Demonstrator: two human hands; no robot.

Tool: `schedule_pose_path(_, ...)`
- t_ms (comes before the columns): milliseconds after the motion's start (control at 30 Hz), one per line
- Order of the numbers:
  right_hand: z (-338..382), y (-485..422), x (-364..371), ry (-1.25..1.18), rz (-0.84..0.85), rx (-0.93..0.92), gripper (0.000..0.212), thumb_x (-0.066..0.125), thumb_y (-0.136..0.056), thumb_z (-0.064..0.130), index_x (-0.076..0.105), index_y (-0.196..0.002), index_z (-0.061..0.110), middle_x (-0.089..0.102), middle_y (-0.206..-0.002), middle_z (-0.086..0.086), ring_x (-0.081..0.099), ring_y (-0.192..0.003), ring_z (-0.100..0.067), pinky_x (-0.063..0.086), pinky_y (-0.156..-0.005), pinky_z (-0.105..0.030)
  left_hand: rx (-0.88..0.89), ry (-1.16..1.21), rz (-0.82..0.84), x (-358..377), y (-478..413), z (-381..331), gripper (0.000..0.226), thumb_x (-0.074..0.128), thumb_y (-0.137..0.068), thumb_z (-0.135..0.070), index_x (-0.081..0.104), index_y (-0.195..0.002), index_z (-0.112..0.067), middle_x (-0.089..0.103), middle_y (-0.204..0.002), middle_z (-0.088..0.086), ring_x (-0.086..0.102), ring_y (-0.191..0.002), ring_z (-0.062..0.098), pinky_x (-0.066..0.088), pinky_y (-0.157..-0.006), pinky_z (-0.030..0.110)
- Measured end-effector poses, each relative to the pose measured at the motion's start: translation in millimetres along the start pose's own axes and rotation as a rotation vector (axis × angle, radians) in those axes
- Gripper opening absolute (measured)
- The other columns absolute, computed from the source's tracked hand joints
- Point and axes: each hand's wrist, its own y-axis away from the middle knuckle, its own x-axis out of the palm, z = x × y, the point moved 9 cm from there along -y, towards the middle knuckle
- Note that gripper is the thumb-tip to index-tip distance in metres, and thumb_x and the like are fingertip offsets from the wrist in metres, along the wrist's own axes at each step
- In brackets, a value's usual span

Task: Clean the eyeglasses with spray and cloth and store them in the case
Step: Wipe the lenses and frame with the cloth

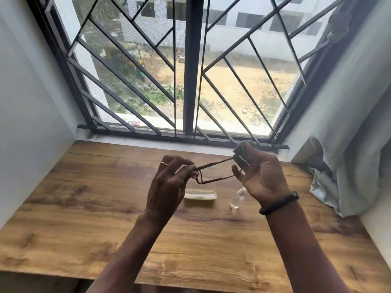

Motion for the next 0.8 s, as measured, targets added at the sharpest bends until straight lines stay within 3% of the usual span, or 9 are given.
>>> schedule_pose_path(100,14.5,-2.4,-9.4,-0.036,-0.027,-0.03,0.014,0.06,-0.095,0.025,0.065,-0.081,0.025,0.067,-0.081,0.01,0.058,-0.086,-0.011,0.038,-0.087,-0.034,0.013,0.004,-0.034,-6.3,-1.1,2.8,0.013,0.078,-0.083,-0.003,0.078,-0.096,-0.003,0.07,-0.102,0.009,0.062,-0.097,0.028,0.057,-0.077,0.034)
schedule_pose_path(200,37.1,-1.2,-18.9,0.015,-0.087,-0.166,0.008,0.069,-0.083,0.031,0.069,-0.089,0.024,0.068,-0.085,0.009,0.058,-0.087,-0.011,0.038,-0.086,-0.036,-0.108,0.076,-0.087,-9.0,2.0,20.1,0.01,0.078,-0.086,-0.004,0.078,-0.096,-0.004,0.069,-0.1,0.007,0.064,-0.093,0.025,0.055,-0.077,0.035)
schedule_pose_path(300,41.1,6.3,-19.6,0.23,-0.11,-0.299,0.031,0.074,-0.08,0.026,0.074,-0.106,0.009,0.073,-0.096,0.003,0.061,-0.094,-0.01,0.042,-0.088,-0.037,-0.382,0.298,-0.146,-7.4,7.3,44.6,0.008,0.077,-0.089,-0.011,0.078,-0.097,-0.01,0.067,-0.096,-0.001,0.068,-0.09,0.015,0.058,-0.076,0.027)
schedule_pose_path(400,34.0,17.4,-4.2,0.511,-0.099,-0.506,0.017,0.075,-0.086,0.01,0.078,-0.101,0.004,0.078,-0.096,0.0,0.069,-0.091,-0.003,0.054,-0.082,-0.025,-0.678,0.508,-0.178,0.2,13.7,62.0,0.008,0.077,-0.089,-0.019,0.075,-0.093,-0.025,0.069,-0.093,-0.007,0.068,-0.086,0.002,0.053,-0.072,0.012)
schedule_pose_path(500,16.9,21.4,12.8,0.903,-0.088,-0.762,0.01,0.08,-0.084,0.015,0.081,-0.093,0.019,0.074,-0.095,0.006,0.068,-0.094,-0.013,0.054,-0.081,-0.029,-0.879,0.633,-0.196,9.6,22.3,75.8,0.01,0.079,-0.088,-0.024,0.076,-0.086,-0.033,0.076,-0.092,-0.002,0.072,-0.088,0.01,0.057,-0.082,0.027)
schedule_pose_path(600,-2.0,26.9,25.8,1.198,-0.164,-0.97,0.015,0.08,-0.083,0.021,0.08,-0.097,0.027,0.068,-0.096,0.011,0.059,-0.094,-0.016,0.047,-0.081,-0.037,-0.961,0.671,-0.195,12.5,25.4,79.1,0.005,0.08,-0.087,-0.024,0.078,-0.086,-0.028,0.079,-0.088,0.001,0.074,-0.085,0.018,0.06,-0.086,0.039)
schedule_pose_path(800,-20.4,27.1,45.3,1.468,-0.159,-1.053,0.023,0.078,-0.081,0.026,0.077,-0.104,0.03,0.064,-0.104,0.011,0.054,-0.099,-0.018,0.036,-0.078,-0.036,-0.987,0.694,-0.215,13.0,27.2,75.4,0.004,0.08,-0.087,-0.02,0.078,-0.085,-0.023,0.077,-0.079,-0.004,0.067,-0.069,-0.001,0.053,-0.074,0.024)
